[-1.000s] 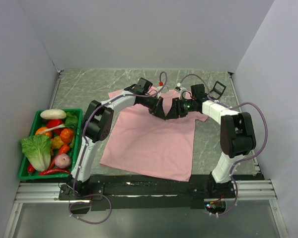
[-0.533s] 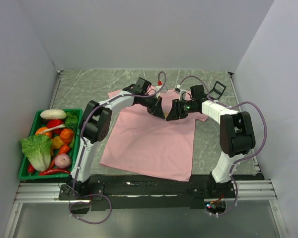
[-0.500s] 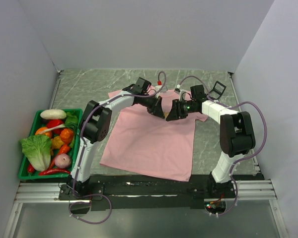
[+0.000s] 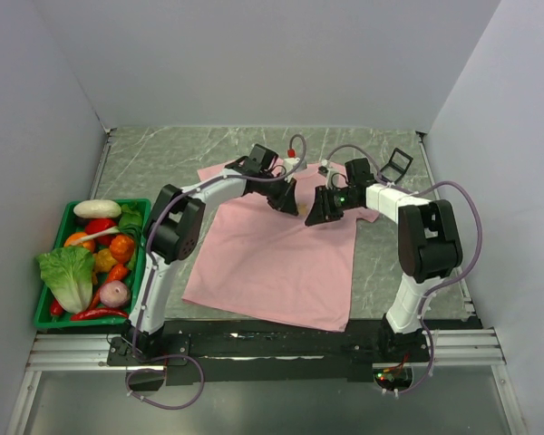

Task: Pin the brooch onto the clothing
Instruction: Adjust the brooch, then hold the flattened clothing at the center of the board.

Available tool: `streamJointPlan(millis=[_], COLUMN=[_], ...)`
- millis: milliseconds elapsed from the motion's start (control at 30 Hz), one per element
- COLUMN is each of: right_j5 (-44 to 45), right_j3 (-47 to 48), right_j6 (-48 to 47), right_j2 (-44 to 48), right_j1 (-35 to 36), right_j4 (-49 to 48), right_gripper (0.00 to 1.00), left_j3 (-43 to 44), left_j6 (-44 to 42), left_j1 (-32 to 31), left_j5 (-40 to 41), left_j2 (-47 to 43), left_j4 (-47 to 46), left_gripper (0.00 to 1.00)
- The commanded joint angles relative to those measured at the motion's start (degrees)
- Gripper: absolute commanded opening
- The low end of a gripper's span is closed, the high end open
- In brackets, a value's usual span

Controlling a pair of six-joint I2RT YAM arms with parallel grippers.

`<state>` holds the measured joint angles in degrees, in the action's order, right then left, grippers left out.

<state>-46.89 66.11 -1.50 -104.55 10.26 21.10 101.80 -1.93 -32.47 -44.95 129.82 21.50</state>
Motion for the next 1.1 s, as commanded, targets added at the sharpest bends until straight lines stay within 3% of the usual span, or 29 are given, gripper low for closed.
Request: streamJointPlan(millis=[0, 333, 600, 1067], right_j5=[3.5, 5.7, 4.4, 10.8], right_j3=[2.6, 6.1, -1.1, -3.5], right_j6=[1.2, 3.6, 11.5, 19.6], right_j2=[-1.4, -4.8, 1.0, 1.7], right_j1=[0.2, 0.2, -4.3, -6.6], right_j4=[-0.4, -3.0, -10.8, -12.5], right_gripper=[0.34, 0.33, 0.37, 0.45], left_j3=[-0.1, 6.4, 14.7, 16.0], left_j6=[-0.6, 0.3, 0.7, 0.5], left_j1=[-1.0, -1.4, -1.4, -2.0], left_j5=[3.7, 10.3, 6.4, 6.3], left_j2=[-3.4, 2.2, 8.3, 12.6], left_j4=[-3.8, -4.4, -2.5, -2.2], left_gripper=[0.01, 0.01, 0.01, 0.01])
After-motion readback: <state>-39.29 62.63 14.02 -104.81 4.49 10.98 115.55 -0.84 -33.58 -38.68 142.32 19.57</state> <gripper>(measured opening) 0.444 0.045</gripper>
